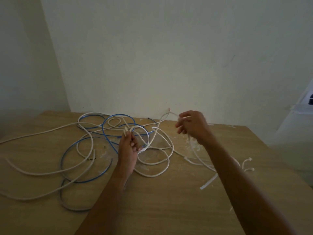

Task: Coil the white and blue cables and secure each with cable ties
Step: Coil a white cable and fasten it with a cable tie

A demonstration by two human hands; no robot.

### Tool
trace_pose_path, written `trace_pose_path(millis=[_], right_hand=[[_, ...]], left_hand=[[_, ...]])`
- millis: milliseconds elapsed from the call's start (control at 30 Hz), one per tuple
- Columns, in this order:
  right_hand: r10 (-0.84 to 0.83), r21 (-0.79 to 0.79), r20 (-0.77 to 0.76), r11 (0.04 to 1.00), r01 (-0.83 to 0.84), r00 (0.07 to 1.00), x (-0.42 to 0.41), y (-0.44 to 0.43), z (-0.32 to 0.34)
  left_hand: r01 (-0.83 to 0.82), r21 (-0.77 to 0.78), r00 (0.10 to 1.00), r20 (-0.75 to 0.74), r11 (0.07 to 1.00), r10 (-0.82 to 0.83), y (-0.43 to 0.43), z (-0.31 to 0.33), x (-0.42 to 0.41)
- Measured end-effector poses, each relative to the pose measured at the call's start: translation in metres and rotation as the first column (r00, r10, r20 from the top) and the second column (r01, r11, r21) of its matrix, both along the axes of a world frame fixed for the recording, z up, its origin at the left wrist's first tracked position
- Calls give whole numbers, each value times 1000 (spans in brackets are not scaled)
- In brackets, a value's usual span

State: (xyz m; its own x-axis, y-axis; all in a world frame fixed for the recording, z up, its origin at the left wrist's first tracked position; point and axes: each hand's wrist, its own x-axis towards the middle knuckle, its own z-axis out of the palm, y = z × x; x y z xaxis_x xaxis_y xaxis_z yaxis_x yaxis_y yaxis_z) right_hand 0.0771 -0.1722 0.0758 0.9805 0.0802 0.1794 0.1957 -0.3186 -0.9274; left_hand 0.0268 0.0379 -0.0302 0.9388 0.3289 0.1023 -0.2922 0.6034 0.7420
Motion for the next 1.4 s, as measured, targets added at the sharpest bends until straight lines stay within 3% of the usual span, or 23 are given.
trace_pose_path(millis=[100, 200, 267, 333, 433, 500, 567, 600, 667, 700, 767, 833, 1033, 1133, 1200, 1300, 1400], right_hand=[[100, -111, 81, 990, -91, 992, -24, 30, -4], [282, -145, 122, 954, -264, 952, -37, 54, -24], [407, -249, 131, 896, -367, 904, -44, 62, -45], [451, -308, 110, 863, -400, 886, -52, 67, -62], [349, -243, 251, 926, -290, 903, -57, 71, -79], [152, -208, 410, 976, -71, 899, -51, 66, -87], [57, -259, 390, 965, 50, 919, -40, 55, -90], [79, -269, 287, 963, 1, 955, -37, 51, -88], [203, -95, 130, 977, -192, 971, -39, 48, -85], [249, 32, 129, 966, -255, 960, -39, 49, -86], [196, 158, 209, 960, -231, 958, -32, 51, -95], [145, 159, 252, 969, -189, 957, -22, 53, -105], [96, -69, 406, 995, -74, 909, -17, 52, -107], [123, -117, 346, 989, -87, 930, -25, 47, -109], [260, -214, 167, 951, -223, 951, -30, 34, -104], [481, -402, -114, 778, -483, 869, -37, 20, -102], [599, -392, -159, 692, -607, 785, -45, 23, -106]], left_hand=[[16, 145, 999, 44, 989, -22, -7, 0, -2], [72, 121, 997, 27, 990, -75, -12, 2, -4], [146, 98, 989, -17, 984, -145, -14, 0, -6], [212, 65, 975, -85, 975, -206, -16, 1, -7], [177, 54, 981, -94, 983, -172, -17, 6, -8], [206, -32, 976, -69, 978, -208, -15, 10, -9], [283, -58, 958, -36, 957, -286, -13, 10, -11], [316, -47, 948, -22, 948, -317, -13, 10, -13], [347, -28, 937, -35, 937, -348, -13, 11, -17], [349, -25, 936, -49, 937, -350, -14, 11, -16], [348, -36, 934, -74, 937, -349, -14, 11, -16], [324, -12, 940, -105, 946, -323, -15, 9, -15], [298, 28, 944, -158, 954, -290, -12, 11, -15], [188, -3, 957, -225, 982, -184, -8, 10, -13], [102, -68, 966, -232, 993, -115, -1, 9, -10], [6, -141, 975, -220, 990, -37, 9, 9, -5], [-31, -189, 980, -197, 982, -7, 15, 8, -5]])
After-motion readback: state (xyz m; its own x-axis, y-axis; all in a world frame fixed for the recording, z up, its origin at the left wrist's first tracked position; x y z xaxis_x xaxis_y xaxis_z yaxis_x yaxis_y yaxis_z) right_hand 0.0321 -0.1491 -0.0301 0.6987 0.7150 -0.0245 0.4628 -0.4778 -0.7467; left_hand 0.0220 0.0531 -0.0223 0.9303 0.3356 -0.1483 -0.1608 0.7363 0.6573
